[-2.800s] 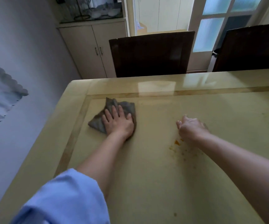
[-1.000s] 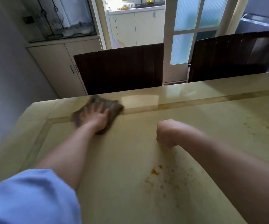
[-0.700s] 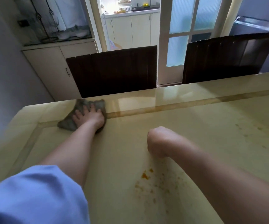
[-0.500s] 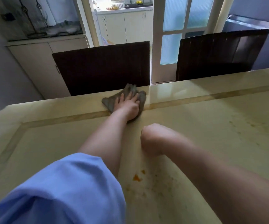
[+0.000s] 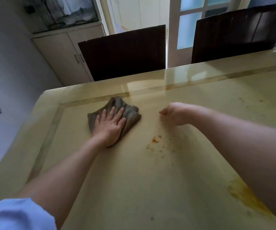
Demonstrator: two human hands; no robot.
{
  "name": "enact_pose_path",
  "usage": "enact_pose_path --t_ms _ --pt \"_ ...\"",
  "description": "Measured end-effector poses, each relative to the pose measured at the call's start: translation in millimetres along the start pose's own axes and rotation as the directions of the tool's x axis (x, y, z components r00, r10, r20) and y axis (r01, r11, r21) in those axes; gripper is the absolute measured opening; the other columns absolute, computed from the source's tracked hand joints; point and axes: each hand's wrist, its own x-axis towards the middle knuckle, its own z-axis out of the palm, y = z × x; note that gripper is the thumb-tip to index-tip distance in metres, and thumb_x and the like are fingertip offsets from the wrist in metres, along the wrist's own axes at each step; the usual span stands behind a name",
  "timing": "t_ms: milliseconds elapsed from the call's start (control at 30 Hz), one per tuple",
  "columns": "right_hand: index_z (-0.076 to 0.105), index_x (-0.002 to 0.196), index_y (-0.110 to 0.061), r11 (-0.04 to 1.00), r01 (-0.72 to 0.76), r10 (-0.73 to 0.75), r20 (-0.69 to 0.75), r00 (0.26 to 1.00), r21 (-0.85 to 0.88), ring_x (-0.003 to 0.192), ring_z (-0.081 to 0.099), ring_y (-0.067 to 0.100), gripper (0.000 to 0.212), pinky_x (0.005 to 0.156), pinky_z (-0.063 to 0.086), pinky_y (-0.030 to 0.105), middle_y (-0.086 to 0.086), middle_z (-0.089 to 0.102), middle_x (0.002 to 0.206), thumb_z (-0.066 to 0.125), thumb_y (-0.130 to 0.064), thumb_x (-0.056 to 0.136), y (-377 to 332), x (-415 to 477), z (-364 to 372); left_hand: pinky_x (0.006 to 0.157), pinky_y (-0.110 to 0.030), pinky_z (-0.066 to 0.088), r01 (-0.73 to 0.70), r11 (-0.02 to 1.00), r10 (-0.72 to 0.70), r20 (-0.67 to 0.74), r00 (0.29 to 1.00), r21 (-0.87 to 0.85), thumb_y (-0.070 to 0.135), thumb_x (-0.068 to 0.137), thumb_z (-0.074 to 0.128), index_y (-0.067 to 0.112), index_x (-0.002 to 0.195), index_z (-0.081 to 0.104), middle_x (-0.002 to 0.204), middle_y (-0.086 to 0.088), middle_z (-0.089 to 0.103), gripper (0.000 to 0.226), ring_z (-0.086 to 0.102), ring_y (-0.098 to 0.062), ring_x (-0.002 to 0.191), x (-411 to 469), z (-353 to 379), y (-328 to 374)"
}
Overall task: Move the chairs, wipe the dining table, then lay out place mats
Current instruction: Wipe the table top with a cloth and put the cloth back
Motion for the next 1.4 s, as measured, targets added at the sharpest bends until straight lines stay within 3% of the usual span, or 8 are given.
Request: enact_pose_path --t_ms 167,400,533,700,900,1067,1233,1400 --pt "0.043 0.142 -0.014 0.897 0.059 0.027 -0.188 0.982 0.438 0.134 0.043 0.023 0.047 0.113 0.033 0.029 0.007 0.041 0.149 0.036 -0.003 0.097 33.6 -48.6 25.1 0.119 -0.043 -0.011 0.308 0.95 -0.31 -0.032 0.95 -0.046 0.049 0.099 0.012 0.035 0.15 -0.003 0.16 0.003 -0.011 0.055 -0.014 -0.024 0.147 -64.7 12.3 10.0" --pt "0.044 0.141 -0.016 0.946 -0.058 0.157 -0.297 0.942 0.319 0.136 0.042 0.024 0.05 0.111 0.032 0.029 0.007 0.044 0.148 0.039 -0.005 0.092 64.4 -116.8 18.2 0.118 -0.042 -0.015 -0.221 0.972 0.212 0.111 0.971 0.077 0.045 0.099 0.017 0.026 0.151 -0.006 0.159 0.002 -0.016 0.059 -0.022 -0.024 0.145 -100.6 63.9 226.9" --pt "0.048 0.137 -0.01 0.959 -0.14 0.212 -0.292 0.933 0.248 0.133 0.044 0.027 0.047 0.108 0.035 0.031 0.011 0.047 0.145 0.038 -0.004 0.091 73.5 -139.9 22.5 0.119 -0.043 -0.012 -0.337 0.93 0.311 0.175 0.934 0.147 0.045 0.1 0.013 0.028 0.15 -0.006 0.159 0.002 -0.015 0.056 -0.021 -0.025 0.145 -114.5 61.9 240.8" --pt "0.039 0.145 -0.015 0.974 -0.082 0.13 -0.22 0.967 0.213 0.141 0.034 0.021 0.052 0.114 0.027 0.028 0.005 0.037 0.152 0.036 -0.004 0.094 62.4 -143.4 31.1 0.12 -0.04 -0.008 0.092 0.995 -0.093 0.029 0.995 0.029 0.048 0.099 0.012 0.038 0.149 -0.001 0.16 0.008 -0.011 0.052 -0.013 -0.021 0.147 -127.7 43.4 111.9" --pt "0.041 0.144 -0.016 0.977 -0.028 0.069 -0.189 0.98 0.213 0.141 0.033 0.022 0.053 0.113 0.027 0.025 0.007 0.036 0.152 0.034 -0.002 0.093 63.3 -154.3 27.6 0.118 -0.045 -0.01 0.537 0.839 -0.54 -0.014 0.842 -0.087 0.047 0.098 0.012 0.028 0.151 -0.004 0.16 -0.001 -0.01 0.058 -0.012 -0.03 0.147 -145.9 44.1 93.3" --pt "0.046 0.14 -0.015 0.969 -0.087 0.145 -0.249 0.958 0.23 0.135 0.041 0.024 0.053 0.11 0.034 0.031 0.007 0.044 0.147 0.038 0.0 0.09 96.4 -179.0 24.2 0.117 -0.043 -0.015 0.138 0.99 -0.138 0.012 0.99 -0.034 0.045 0.099 0.015 0.028 0.151 -0.005 0.159 0.002 -0.017 0.058 -0.02 -0.027 0.146 -157.1 79.0 219.3" --pt "0.047 0.138 -0.012 0.972 -0.14 0.194 -0.309 0.931 0.189 0.132 0.045 0.027 0.052 0.107 0.036 0.031 0.012 0.048 0.144 0.038 -0.002 0.088 109.6 -191.4 17.2 0.114 -0.04 -0.018 -0.321 0.947 0.315 0.173 0.933 0.007 0.044 0.1 0.014 0.029 0.151 0.004 0.16 0.002 -0.008 0.054 -0.02 -0.024 0.146 -206.5 103.5 325.7" --pt "0.047 0.138 -0.013 0.98 -0.086 0.132 -0.267 0.955 0.178 0.134 0.043 0.026 0.053 0.109 0.034 0.03 0.01 0.047 0.144 0.039 -0.001 0.087 73.8 -200.5 33.1 0.115 -0.039 -0.016 -0.311 0.95 0.298 0.207 0.932 0.03 0.045 0.1 0.013 0.032 0.151 0.001 0.16 0.003 -0.008 0.053 -0.02 -0.024 0.146 -230.2 94.0 291.7"
